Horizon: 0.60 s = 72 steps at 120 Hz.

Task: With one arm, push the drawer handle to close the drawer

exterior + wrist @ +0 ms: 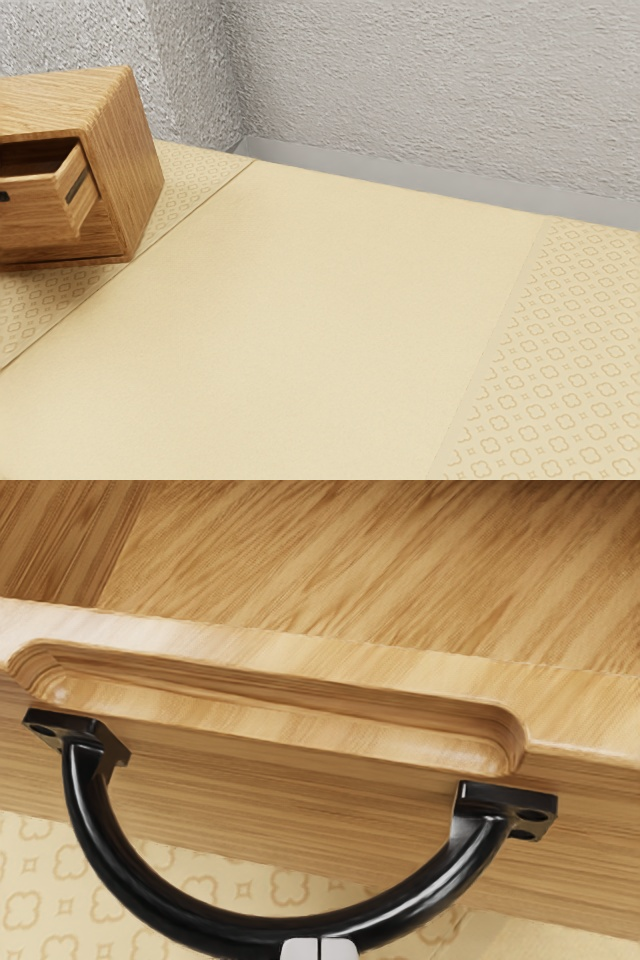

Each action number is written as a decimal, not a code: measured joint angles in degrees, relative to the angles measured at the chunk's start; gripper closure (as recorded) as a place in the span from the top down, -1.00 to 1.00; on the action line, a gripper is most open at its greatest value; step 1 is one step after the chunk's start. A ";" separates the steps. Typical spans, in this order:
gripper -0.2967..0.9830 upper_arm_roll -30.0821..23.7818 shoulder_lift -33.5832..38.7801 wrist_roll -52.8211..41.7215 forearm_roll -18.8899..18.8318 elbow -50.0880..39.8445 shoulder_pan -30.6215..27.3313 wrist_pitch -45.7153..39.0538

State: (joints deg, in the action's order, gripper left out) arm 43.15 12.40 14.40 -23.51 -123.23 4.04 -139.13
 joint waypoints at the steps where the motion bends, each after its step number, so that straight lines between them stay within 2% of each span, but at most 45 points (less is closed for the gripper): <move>1: -0.70 -0.01 -0.09 0.01 0.02 0.03 0.00 -0.06; 72: -0.69 0.26 -6.44 0.00 2.66 3.05 -0.44 -3.25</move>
State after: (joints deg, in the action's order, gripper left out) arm 43.41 5.96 14.40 -20.86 -120.18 3.60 -142.38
